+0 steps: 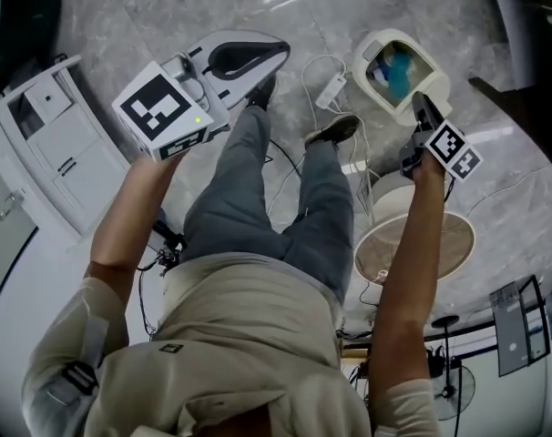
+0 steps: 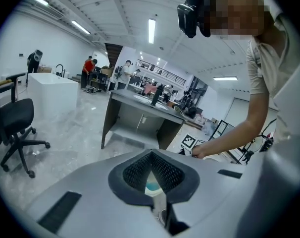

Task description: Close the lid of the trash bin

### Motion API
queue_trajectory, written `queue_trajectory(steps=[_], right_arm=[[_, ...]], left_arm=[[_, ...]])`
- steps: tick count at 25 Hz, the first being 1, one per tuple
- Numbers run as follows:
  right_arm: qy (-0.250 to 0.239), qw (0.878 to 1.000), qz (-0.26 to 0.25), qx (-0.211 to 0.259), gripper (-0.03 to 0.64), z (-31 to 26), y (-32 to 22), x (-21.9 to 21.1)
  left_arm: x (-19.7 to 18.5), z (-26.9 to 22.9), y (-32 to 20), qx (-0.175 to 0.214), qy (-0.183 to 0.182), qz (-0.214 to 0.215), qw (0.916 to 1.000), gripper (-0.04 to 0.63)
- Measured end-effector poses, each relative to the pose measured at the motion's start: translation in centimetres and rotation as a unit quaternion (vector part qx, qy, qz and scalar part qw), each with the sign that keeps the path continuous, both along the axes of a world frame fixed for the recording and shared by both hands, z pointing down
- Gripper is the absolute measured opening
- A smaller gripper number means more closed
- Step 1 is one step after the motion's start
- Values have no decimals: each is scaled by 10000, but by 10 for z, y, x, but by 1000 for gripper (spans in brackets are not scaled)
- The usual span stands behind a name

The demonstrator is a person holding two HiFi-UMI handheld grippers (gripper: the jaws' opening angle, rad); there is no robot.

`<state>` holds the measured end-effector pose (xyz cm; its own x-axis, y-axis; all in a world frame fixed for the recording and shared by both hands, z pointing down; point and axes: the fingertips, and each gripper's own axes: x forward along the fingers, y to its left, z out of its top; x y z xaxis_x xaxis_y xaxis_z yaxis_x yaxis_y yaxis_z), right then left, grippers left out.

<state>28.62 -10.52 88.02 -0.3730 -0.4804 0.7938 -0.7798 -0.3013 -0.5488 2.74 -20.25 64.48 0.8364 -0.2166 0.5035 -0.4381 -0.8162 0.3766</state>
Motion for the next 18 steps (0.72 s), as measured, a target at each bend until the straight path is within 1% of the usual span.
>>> queue_trajectory(steps=[3, 8, 14, 18], right_arm=[[34, 9999, -102, -56, 84, 11, -5, -9], [121, 9996, -230, -144, 83, 26, -13, -26], [400, 9984, -342, -205, 74, 48, -21, -37], [559, 9973, -411, -221, 69, 65, -23, -49]], left_arm=[[-9, 7, 1, -41, -32, 90, 9999, 15], [-27, 14, -1, -95, -24, 52, 9999, 15], [-40, 22, -4, -150, 5, 11, 9999, 15], [-56, 26, -3, -159, -27, -37, 9999, 15]])
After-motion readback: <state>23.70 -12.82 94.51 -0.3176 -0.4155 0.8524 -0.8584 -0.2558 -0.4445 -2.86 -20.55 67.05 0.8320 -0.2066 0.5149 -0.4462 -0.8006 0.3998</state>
